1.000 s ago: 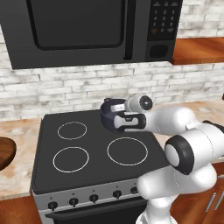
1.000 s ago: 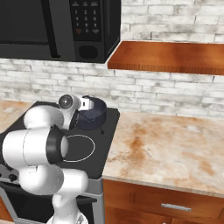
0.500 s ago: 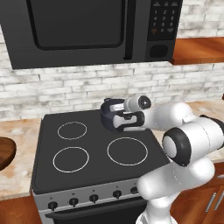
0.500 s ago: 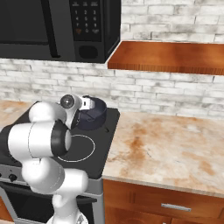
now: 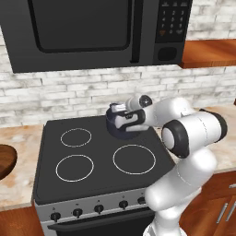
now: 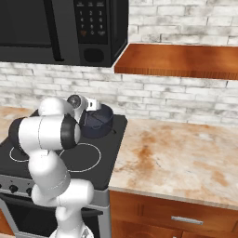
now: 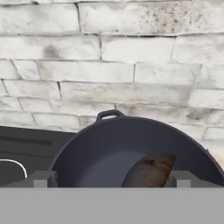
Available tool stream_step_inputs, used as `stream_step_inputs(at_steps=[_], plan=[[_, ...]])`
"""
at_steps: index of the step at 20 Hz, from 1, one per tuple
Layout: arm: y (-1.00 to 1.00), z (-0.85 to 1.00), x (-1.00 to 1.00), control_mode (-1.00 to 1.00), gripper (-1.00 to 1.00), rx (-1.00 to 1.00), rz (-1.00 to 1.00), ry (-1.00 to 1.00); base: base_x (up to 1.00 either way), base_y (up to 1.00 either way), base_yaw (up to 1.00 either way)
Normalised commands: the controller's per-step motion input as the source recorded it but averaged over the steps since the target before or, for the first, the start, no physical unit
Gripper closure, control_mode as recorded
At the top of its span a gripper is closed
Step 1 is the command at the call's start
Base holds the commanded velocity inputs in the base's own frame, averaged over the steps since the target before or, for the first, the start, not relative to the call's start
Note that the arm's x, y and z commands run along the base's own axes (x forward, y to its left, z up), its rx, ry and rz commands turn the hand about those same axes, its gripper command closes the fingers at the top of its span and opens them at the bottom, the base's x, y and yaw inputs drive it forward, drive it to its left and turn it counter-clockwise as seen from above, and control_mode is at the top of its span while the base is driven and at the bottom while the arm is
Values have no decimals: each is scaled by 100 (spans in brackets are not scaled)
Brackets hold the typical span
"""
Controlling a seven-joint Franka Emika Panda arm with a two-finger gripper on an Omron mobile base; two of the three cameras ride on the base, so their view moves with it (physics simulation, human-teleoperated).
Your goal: Open the cabinet and move the ladle to the pot. Then close the cabinet.
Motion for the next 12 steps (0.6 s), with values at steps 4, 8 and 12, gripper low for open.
stream_step_inputs(at_steps=[4, 8, 12], plan=[[19, 0, 60, -100, -100, 0, 1, 3, 0, 0, 0], [11, -8, 26, -100, -100, 0, 1, 2, 0, 0, 0], [0, -31, 5, -100, -100, 0, 0, 1, 0, 0, 0]])
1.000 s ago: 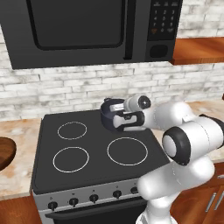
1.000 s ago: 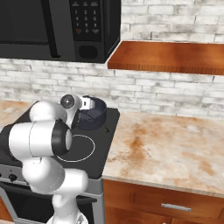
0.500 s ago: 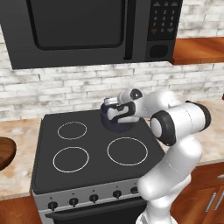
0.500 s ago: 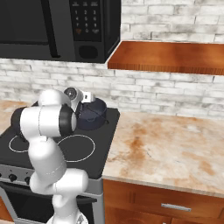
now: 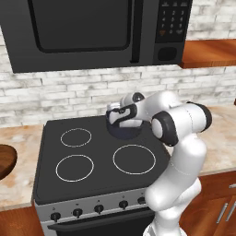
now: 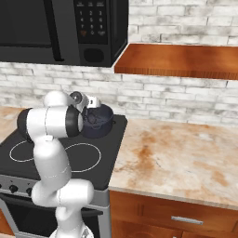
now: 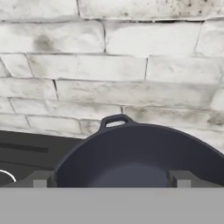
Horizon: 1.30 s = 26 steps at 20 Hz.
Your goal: Open the cabinet and move the ladle to the pot. Then close the cabinet.
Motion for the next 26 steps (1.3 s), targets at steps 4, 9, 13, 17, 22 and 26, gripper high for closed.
stream_step_inputs(at_steps=[4, 9, 13, 17, 22, 26], plan=[[0, -46, 28, -100, -100, 0, 0, 4, 0, 0, 0], [0, -15, 15, -100, -100, 0, 0, 1, 0, 0, 0], [0, 27, -45, -100, -100, 0, 0, -8, 0, 0, 0], [0, 51, -93, -100, -100, 0, 0, -15, 0, 0, 0], [0, 83, -100, -100, -100, 1, 0, -13, 0, 0, 0], [0, 100, -100, -100, -100, 2, 0, -8, 0, 0, 0]])
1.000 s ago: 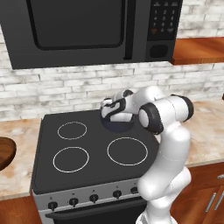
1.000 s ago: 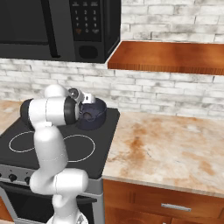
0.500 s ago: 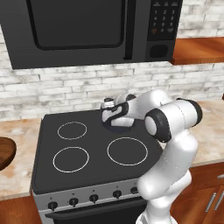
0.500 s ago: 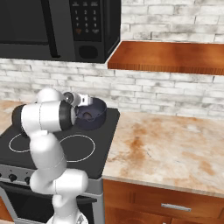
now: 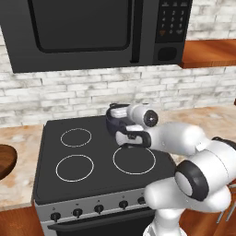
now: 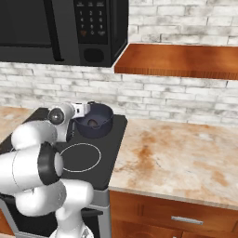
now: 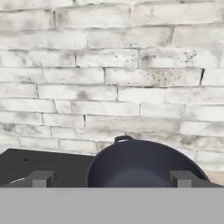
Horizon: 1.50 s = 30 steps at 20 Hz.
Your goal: Open the cabinet and move the ladle to the pot. Then close the cabinet.
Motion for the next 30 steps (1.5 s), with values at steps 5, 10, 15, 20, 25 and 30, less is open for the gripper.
stream_step_inputs(at_steps=[5, 10, 15, 20, 25, 30], plan=[[0, 100, -100, -100, -100, 0, 0, 0, 0, 0, 0], [-1, 100, -99, -100, -100, 0, 0, 11, 0, 0, 0], [-8, 93, -89, -100, -100, 0, 0, 25, 0, 0, 0], [-13, 52, -83, -100, -100, 0, 0, 36, 0, 0, 0], [-13, 0, -81, -100, -100, -1, 0, 33, 0, 0, 0], [-17, -57, -45, -100, -100, 0, 0, 19, 0, 0, 0]])
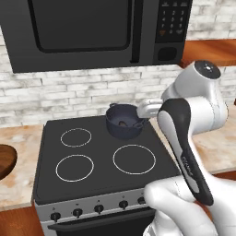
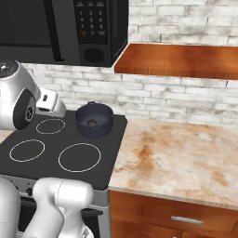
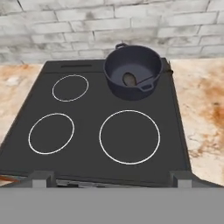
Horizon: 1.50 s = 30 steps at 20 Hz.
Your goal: Open the cabinet and move the ladle to the pot. Then close the cabinet.
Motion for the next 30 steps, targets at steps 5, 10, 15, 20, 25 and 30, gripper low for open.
stream_step_inputs(at_steps=[5, 10, 15, 20, 25, 30], plan=[[-12, -29, -10, -100, -100, 0, -2, 4, 0, 0, 0], [-20, -2, -5, -100, -100, 0, -4, 0, 0, 0, 0], [-23, 0, -20, 100, -100, 0, -4, -1, -20, -10, -1], [0, 0, 0, 100, -100, 0, 0, 0, -100, -76, -15], [0, 0, 0, 100, -100, 0, 0, 0, -53, -95, -44], [0, 0, 0, 100, -100, 0, 0, 0, 0, -56, -80]])
